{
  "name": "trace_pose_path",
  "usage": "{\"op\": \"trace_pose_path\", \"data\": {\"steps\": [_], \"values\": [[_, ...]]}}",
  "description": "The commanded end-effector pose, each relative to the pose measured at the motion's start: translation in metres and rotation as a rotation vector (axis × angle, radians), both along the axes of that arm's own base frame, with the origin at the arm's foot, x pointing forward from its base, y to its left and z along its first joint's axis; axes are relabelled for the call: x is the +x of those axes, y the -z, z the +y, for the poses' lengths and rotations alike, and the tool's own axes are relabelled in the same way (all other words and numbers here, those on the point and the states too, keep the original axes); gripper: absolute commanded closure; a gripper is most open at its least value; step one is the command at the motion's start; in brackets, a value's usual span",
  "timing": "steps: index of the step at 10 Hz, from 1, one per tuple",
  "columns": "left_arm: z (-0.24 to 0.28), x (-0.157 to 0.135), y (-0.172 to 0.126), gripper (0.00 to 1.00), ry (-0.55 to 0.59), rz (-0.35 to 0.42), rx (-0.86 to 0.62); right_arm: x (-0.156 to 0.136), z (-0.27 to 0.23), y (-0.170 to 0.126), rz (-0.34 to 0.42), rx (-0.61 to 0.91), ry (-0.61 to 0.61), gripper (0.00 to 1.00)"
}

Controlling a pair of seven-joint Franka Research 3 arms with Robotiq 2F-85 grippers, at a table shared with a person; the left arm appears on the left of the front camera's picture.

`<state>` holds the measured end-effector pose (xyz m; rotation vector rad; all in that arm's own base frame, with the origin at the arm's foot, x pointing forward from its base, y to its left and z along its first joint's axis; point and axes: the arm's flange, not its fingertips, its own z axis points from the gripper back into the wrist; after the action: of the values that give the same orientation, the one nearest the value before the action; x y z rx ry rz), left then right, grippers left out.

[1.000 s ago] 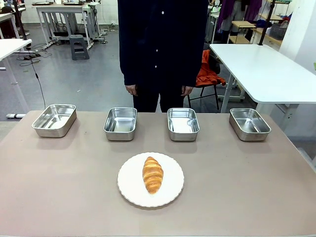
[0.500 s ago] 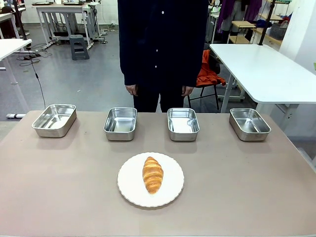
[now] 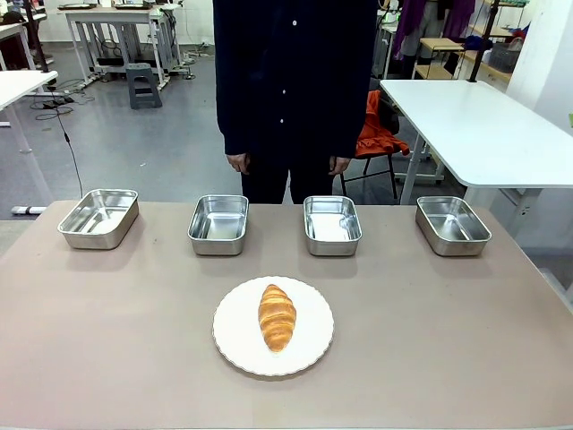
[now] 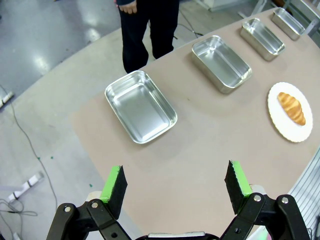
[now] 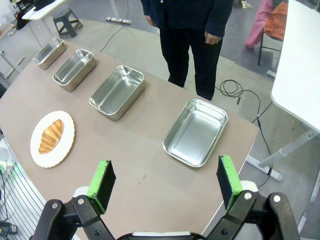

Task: Place the bread in the container.
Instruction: Place the Butter Roll into the Airtight Container indicated by the human.

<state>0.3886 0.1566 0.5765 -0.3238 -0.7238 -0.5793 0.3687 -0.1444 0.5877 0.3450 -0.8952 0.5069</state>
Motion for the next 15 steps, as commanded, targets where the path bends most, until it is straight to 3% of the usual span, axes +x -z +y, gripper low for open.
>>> {"op": "trace_pose_path", "data": {"steps": [1, 15], "values": [[0.0001, -0.0002, -0.0014, 0.00, -0.008, 0.000, -0.002, 0.0003, -0.0003, -0.0002, -0.005, 0.004, -0.003, 0.00], [0.0001, -0.0002, -0.0014, 0.00, -0.008, 0.000, -0.002, 0.0003, -0.0003, -0.0002, -0.005, 0.004, -0.003, 0.00]]}}
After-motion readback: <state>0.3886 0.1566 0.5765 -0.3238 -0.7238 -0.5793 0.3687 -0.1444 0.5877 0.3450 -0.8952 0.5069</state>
